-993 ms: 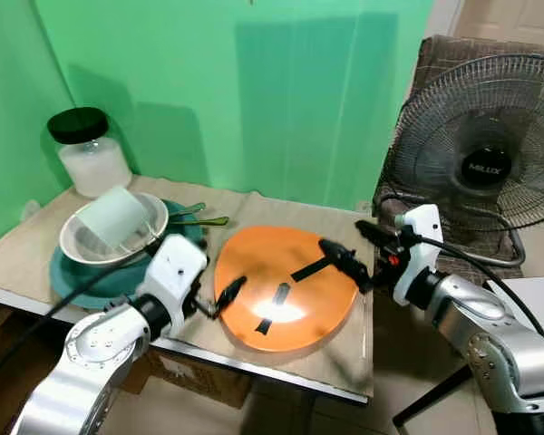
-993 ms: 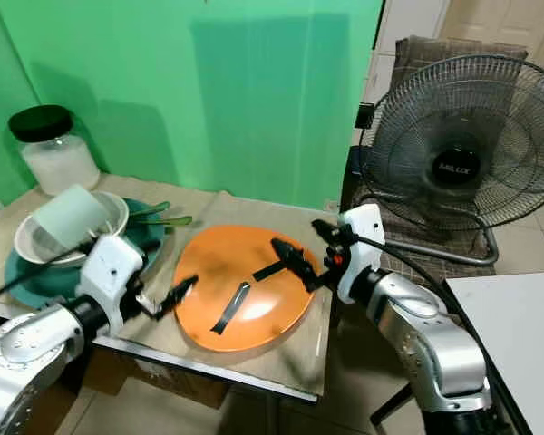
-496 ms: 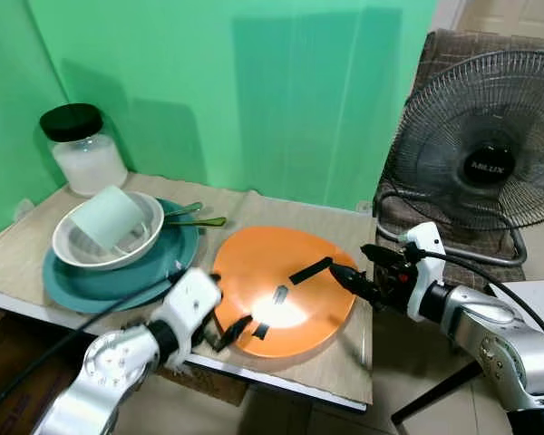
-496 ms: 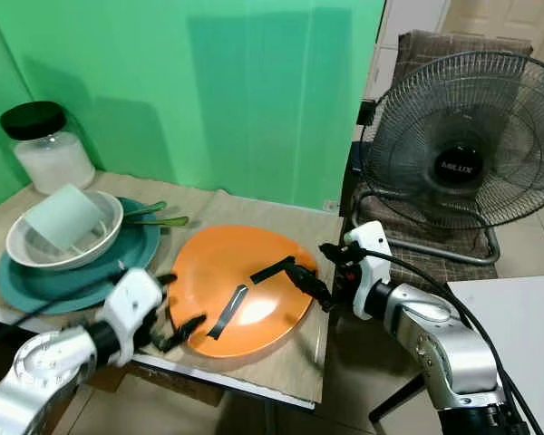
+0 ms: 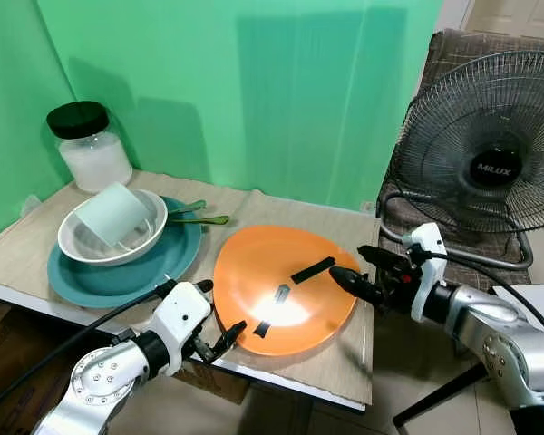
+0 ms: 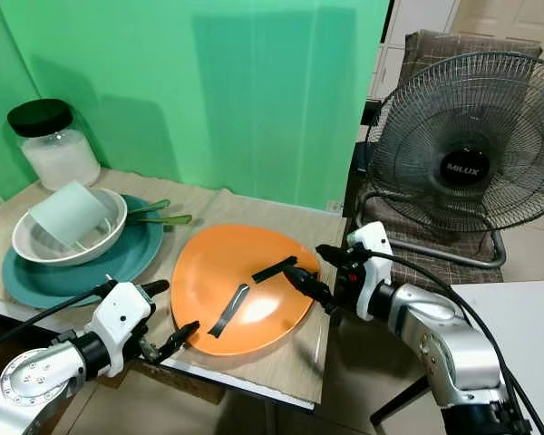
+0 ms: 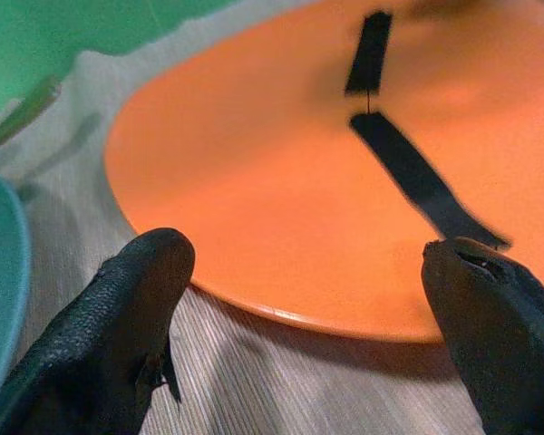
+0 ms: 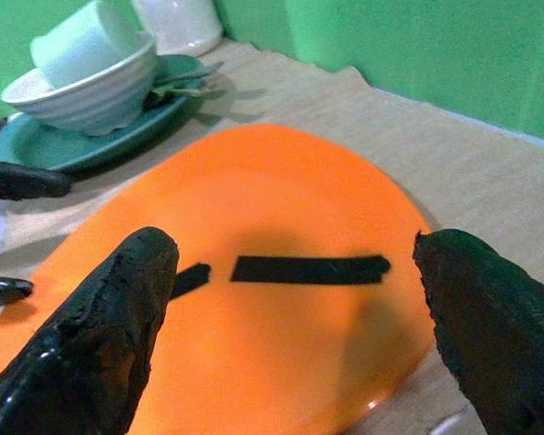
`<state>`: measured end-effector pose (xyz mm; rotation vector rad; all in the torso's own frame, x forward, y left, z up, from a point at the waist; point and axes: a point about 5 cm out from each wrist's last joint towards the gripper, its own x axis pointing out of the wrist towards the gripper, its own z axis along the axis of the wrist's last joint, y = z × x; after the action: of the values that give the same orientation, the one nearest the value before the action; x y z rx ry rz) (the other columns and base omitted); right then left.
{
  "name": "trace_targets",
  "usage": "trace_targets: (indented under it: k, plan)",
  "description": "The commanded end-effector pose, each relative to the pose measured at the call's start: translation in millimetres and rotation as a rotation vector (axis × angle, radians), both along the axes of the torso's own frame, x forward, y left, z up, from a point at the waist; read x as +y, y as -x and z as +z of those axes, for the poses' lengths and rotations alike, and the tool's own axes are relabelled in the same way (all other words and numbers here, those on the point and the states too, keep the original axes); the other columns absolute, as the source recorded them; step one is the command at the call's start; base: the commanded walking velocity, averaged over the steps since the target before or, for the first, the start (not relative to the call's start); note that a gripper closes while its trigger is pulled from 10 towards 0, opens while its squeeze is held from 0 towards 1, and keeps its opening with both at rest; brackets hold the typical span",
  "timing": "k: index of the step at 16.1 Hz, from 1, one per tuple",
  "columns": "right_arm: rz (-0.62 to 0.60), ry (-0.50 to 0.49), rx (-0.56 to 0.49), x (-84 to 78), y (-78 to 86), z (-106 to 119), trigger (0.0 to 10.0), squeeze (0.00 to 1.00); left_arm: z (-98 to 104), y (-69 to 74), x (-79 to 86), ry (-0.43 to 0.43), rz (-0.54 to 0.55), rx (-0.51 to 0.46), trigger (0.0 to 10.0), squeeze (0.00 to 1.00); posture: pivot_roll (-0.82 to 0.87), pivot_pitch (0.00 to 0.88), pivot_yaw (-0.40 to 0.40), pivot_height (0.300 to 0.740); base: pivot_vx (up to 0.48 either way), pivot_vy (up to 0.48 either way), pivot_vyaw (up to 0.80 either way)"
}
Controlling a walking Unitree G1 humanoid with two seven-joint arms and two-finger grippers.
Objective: Setting the table
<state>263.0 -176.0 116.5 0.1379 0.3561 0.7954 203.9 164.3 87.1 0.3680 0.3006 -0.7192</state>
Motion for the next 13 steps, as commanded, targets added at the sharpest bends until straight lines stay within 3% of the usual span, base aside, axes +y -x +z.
trace_targets:
  k: [1,3,8,13]
  plan:
    - [0.020,0.007,-0.014,0.6,-3.6,2.8,10.0,0.00,-12.2,0.8,4.0,-0.047,-0.005,0.033,10.0,0.00,-0.05,0.000,0.026,0.740,0.000,0.000,0.00]
    - [0.014,0.011,-0.007,-0.9,-6.4,1.1,10.0,0.00,-19.2,1.3,7.5,-0.060,0.006,0.047,10.0,0.00,-0.06,0.000,0.026,0.740,0.000,0.000,0.00]
    - [-0.031,-0.152,0.041,7.2,-27.9,10.4,10.0,0.00,-26.6,1.9,7.8,-0.055,0.009,0.047,10.0,0.00,-0.06,0.000,0.014,0.740,0.000,0.000,0.00]
    - [0.016,-0.243,0.229,17.8,-34.5,2.4,10.0,0.00,-29.5,0.9,5.3,-0.049,0.016,0.037,10.0,0.00,-0.06,0.000,-0.005,0.740,0.000,0.000,0.00]
